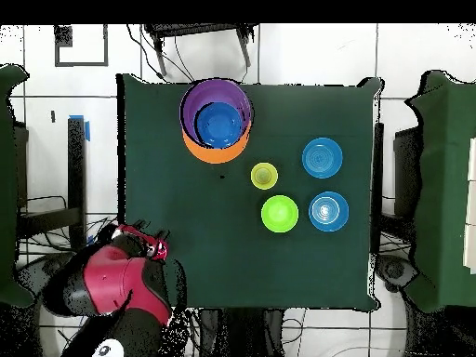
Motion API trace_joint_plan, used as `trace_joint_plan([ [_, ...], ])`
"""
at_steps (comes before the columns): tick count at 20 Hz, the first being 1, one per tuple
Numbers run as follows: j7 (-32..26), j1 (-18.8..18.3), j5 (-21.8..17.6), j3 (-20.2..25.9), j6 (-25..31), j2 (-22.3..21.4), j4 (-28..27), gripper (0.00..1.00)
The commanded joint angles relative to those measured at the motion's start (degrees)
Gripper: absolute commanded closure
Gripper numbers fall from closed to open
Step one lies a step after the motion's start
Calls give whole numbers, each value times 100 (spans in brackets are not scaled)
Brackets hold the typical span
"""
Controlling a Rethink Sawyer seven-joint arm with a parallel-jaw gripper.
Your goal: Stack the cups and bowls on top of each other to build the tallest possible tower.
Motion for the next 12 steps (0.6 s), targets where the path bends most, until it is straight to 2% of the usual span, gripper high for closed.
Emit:
trace_joint_plan([
  [1, 577, 389, -322, 251, -334, 625, 198, 0],
  [6, 704, 722, -249, 80, -805, 1147, 181, 0],
  [10, 633, 763, -247, 128, -949, 1224, 293, 0],
  [12, 658, 1000, -206, -112, -896, 1308, 235, 0],
])
